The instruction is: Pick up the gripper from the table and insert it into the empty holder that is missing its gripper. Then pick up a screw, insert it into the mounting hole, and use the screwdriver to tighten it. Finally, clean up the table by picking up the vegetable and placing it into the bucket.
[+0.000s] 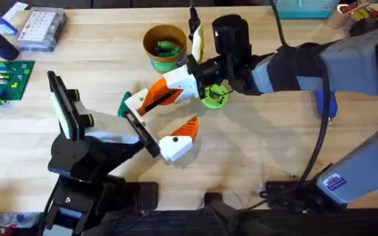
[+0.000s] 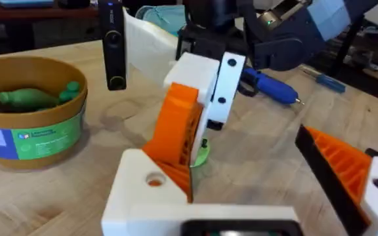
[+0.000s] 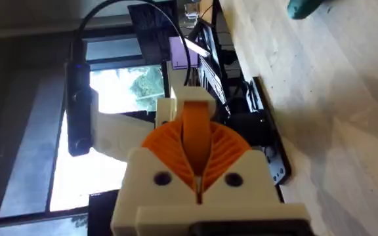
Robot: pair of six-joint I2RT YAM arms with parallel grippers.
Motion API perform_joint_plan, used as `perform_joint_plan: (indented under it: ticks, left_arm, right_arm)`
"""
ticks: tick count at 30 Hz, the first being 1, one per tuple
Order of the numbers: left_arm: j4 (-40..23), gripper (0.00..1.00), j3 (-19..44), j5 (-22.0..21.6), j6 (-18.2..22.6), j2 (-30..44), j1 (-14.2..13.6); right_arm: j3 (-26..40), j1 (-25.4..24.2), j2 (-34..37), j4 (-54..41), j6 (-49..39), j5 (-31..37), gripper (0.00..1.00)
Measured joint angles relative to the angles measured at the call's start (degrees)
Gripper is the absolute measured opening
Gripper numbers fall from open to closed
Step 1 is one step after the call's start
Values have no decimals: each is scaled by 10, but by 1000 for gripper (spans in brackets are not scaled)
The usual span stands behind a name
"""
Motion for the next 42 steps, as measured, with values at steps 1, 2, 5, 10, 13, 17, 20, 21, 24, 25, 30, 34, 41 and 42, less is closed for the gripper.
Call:
perform_joint_plan:
  ticks: [1, 2, 5, 10, 13, 17, 20, 21, 24, 25, 30, 34, 41, 42]
  left_arm:
    - [0, 994, 0, 0, 0, 0, 0]
    - [0, 994, 0, 0, 0, 0, 0]
    - [0, 994, 0, 0, 0, 0, 0]
    - [0, 994, 0, -2, 0, 0, 0]
    - [0, 994, 0, -5, 0, 0, 1]
    - [0, 994, 0, -10, -2, 0, 2]
    - [0, 994, 0, -11, -2, 0, 3]
    - [0, 994, 0, -11, -2, 0, 3]
    - [0, 994, 0, -11, -2, 0, 3]
    - [0, 994, 0, -11, -2, 0, 3]
    - [0, 994, 0, -11, -2, 0, 3]
    - [0, 994, 0, -11, -2, 0, 3]
    - [0, 994, 0, -11, -2, 0, 3]
    - [0, 994, 0, -11, -2, 0, 3]
  right_arm:
    - [0, 0, 0, 0, 0, 0, 7]
    - [0, 0, 0, 0, 0, 0, 7]
    - [0, 0, 0, 1, 2, 3, 7]
    - [0, 2, 0, 7, 2, 13, 7]
    - [0, 3, 0, 10, 3, 20, 7]
    - [1, 7, 0, 12, 7, 29, 7]
    - [1, 7, 0, 12, 9, 31, 7]
    - [1, 7, 0, 12, 9, 31, 7]
    - [1, 7, 0, 12, 9, 32, 7]
    - [1, 7, 0, 12, 9, 32, 7]
    - [1, 7, 0, 12, 9, 32, 7]
    - [1, 7, 0, 12, 10, 31, 7]
    - [1, 7, 0, 12, 10, 30, 7]
    - [1, 8, 0, 12, 10, 30, 7]
